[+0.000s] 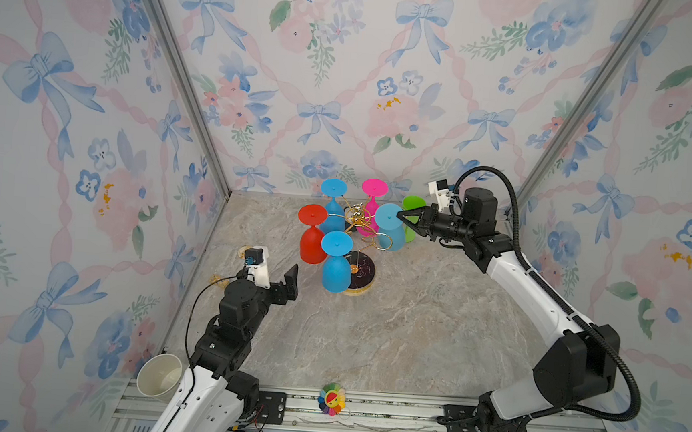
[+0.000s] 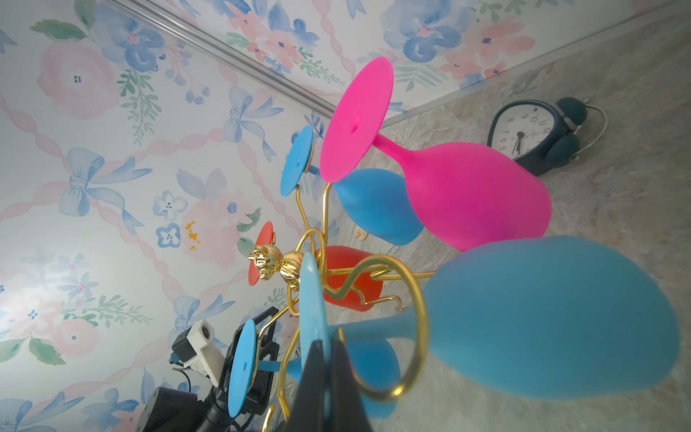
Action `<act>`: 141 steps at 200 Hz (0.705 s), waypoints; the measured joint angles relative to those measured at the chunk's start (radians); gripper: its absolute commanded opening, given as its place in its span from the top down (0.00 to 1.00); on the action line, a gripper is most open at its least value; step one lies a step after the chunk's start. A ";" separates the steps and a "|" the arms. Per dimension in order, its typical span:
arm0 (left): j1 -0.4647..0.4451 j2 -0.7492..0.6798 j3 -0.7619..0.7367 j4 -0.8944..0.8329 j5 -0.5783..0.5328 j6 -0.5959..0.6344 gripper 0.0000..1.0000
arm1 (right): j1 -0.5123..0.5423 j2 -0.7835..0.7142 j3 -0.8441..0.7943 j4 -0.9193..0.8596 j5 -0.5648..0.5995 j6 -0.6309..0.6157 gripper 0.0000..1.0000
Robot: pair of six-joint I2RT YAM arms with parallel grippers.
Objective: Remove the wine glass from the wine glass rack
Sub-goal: 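Pull the cyan glass off its rack arm with the right gripper, then carry the cyan glass toward the robot with the right gripper while the left approaches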
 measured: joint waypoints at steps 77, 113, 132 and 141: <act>0.000 0.015 0.000 0.000 0.050 -0.023 0.05 | 0.001 -0.153 -0.047 -0.121 0.055 -0.095 1.00; 0.000 -0.013 0.000 0.000 0.087 -0.035 0.05 | 0.002 -0.266 -0.092 -0.224 0.108 -0.152 1.00; 0.000 -0.040 0.002 -0.002 0.133 -0.055 0.06 | 0.002 -0.330 -0.107 -0.282 0.140 -0.196 1.00; 0.000 -0.044 0.010 -0.008 0.164 -0.066 0.06 | 0.002 -0.363 -0.117 -0.304 0.151 -0.215 1.00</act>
